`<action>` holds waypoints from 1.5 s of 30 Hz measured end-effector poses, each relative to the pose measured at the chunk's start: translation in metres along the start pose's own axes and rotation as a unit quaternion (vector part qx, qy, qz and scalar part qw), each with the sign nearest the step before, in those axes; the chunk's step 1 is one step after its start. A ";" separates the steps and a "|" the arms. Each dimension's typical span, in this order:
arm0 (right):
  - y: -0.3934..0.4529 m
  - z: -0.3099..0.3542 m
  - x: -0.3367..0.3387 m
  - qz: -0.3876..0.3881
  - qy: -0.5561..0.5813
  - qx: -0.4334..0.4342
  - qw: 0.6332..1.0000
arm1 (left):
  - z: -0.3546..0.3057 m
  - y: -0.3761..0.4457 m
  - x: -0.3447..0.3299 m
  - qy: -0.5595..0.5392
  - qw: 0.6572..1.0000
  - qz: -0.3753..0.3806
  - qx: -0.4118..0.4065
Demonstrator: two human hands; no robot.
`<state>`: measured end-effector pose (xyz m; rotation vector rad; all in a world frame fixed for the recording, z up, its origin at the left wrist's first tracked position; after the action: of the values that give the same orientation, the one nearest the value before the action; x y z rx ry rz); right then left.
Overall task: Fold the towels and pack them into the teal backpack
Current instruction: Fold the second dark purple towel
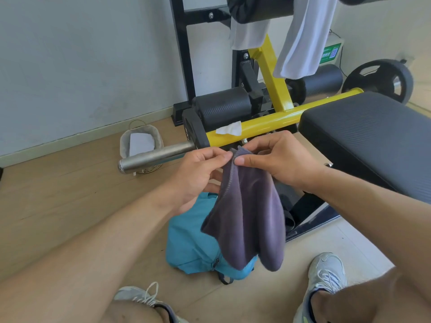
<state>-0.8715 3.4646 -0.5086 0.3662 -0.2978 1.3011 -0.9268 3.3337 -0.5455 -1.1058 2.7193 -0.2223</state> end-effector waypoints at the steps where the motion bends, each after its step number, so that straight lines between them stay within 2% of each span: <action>1: -0.001 0.000 -0.001 0.005 0.014 0.000 1.000 | 0.002 0.000 0.001 -0.013 1.000 -0.004 0.006; 6: 0.000 0.003 0.001 -0.012 0.062 -0.003 0.998 | 0.007 0.001 0.006 -0.055 0.998 -0.038 0.018; 11: 0.001 -0.001 -0.014 0.056 0.068 -0.026 0.996 | 0.006 -0.001 0.003 -0.031 0.999 -0.022 0.011; 18: 0.001 -0.002 -0.003 0.017 0.065 -0.037 0.997 | 0.007 -0.001 0.001 0.003 0.999 0.020 0.025; 24: 0.000 -0.015 -0.008 0.071 0.057 -0.076 0.993 | 0.010 -0.004 -0.004 0.060 0.997 0.045 0.021; 33: -0.003 -0.012 -0.008 0.059 0.065 -0.060 0.994 | 0.010 -0.002 -0.004 0.057 0.997 0.047 0.019; 36: -0.002 -0.016 -0.007 0.056 0.066 -0.075 0.993 | 0.011 -0.002 -0.004 0.054 0.996 0.065 0.024; 39: -0.004 -0.026 -0.012 0.100 0.043 -0.128 0.986 | 0.013 -0.003 -0.006 0.058 0.993 0.098 0.038; 42: -0.010 -0.031 -0.020 0.154 0.010 -0.163 0.974 | 0.025 -0.002 -0.008 0.105 0.986 0.119 0.047; 45: -0.007 -0.022 -0.011 0.111 0.044 -0.140 0.983 | 0.052 0.000 -0.005 0.229 0.964 0.119 0.064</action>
<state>-0.8666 3.4630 -0.5335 0.0365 -0.4512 1.4654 -0.9106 3.3336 -0.5956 -0.7552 3.1480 -0.6801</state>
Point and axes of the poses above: each hand's wrist, its own y-axis towards the middle knuckle, its own x-axis out of the back of the hand, z = x × y, the point moved 10 cm from there along y, towards the middle knuckle, and after that the axes turned 5 degrees about -y, right-handed, at the moved point
